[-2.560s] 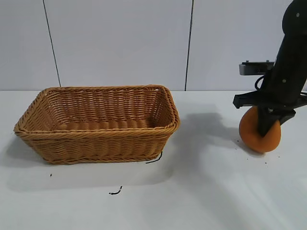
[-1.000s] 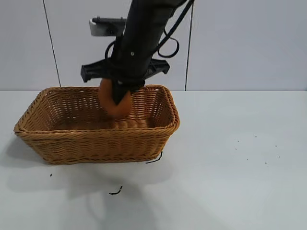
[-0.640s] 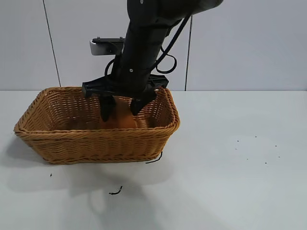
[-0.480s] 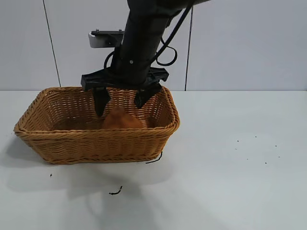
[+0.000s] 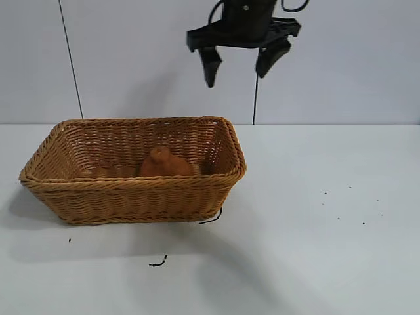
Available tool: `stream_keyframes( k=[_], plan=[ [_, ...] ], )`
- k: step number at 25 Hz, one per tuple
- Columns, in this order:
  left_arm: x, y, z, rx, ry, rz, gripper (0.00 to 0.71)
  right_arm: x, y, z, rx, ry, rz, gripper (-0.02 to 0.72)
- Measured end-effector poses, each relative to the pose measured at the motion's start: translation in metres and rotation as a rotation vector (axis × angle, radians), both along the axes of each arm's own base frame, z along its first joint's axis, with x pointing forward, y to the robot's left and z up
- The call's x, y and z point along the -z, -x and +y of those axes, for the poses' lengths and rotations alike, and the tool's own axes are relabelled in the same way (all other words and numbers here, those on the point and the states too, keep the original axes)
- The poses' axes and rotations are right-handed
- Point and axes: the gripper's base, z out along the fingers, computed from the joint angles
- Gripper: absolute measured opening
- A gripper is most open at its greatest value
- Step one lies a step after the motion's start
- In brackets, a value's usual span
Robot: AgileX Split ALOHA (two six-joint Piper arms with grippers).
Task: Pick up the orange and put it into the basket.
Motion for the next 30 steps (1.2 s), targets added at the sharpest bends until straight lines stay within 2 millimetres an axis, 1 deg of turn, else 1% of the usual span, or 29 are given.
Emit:
stream_keyframes(
  k=[2, 3, 4, 6, 10, 12, 15, 17, 19, 21, 22, 25, 26, 27, 30],
  plan=[
    [0.000, 0.000, 0.000, 0.000, 0.000, 0.000, 0.639, 0.001, 0.000, -0.023, 0.052, -0.004, 0.036, 0.634],
    [0.000, 0.000, 0.000, 0.000, 0.000, 0.000, 0.639, 0.002, 0.000, -0.031, 0.068, -0.006, 0.046, 0.634],
    [0.000, 0.000, 0.000, 0.000, 0.000, 0.000, 0.639, 0.002, 0.000, -0.038, 0.079, -0.010, 0.049, 0.634],
    [0.000, 0.000, 0.000, 0.000, 0.000, 0.000, 0.639, 0.003, 0.000, -0.045, 0.095, -0.028, 0.055, 0.634],
    [0.000, 0.000, 0.000, 0.000, 0.000, 0.000, 0.639, 0.003, 0.000, -0.045, 0.077, -0.051, 0.062, 0.634],
    [0.000, 0.000, 0.000, 0.000, 0.000, 0.000, 0.639, 0.005, 0.004, -0.043, 0.069, -0.061, 0.077, 0.634],
    [0.000, 0.000, 0.000, 0.000, 0.000, 0.000, 0.639, 0.004, 0.017, -0.043, 0.067, -0.065, 0.113, 0.634],
    [0.000, 0.000, 0.000, 0.000, 0.000, 0.000, 0.639, 0.001, 0.031, -0.044, 0.068, -0.065, 0.138, 0.634],
    [0.000, 0.000, 0.000, 0.000, 0.000, 0.000, 0.639, 0.003, 0.052, -0.045, 0.065, -0.065, 0.193, 0.634],
    [0.000, 0.000, 0.000, 0.000, 0.000, 0.000, 0.639, -0.001, 0.074, -0.045, 0.065, -0.077, 0.224, 0.634],
    [0.000, 0.000, 0.000, 0.000, 0.000, 0.000, 0.639, 0.000, 0.090, -0.046, 0.066, -0.080, 0.256, 0.634],
    [0.000, 0.000, 0.000, 0.000, 0.000, 0.000, 0.639, -0.011, 0.135, -0.047, 0.058, -0.089, 0.288, 0.634],
    [0.000, 0.000, 0.000, 0.000, 0.000, 0.000, 0.639, -0.011, 0.151, -0.048, 0.052, -0.092, 0.306, 0.634],
    [0.000, 0.000, 0.000, 0.000, 0.000, 0.000, 0.639, -0.016, 0.166, -0.049, 0.047, -0.093, 0.300, 0.634],
    [0.000, 0.000, 0.000, 0.000, 0.000, 0.000, 0.639, -0.022, 0.213, -0.052, 0.035, -0.088, 0.306, 0.634]
  ],
)
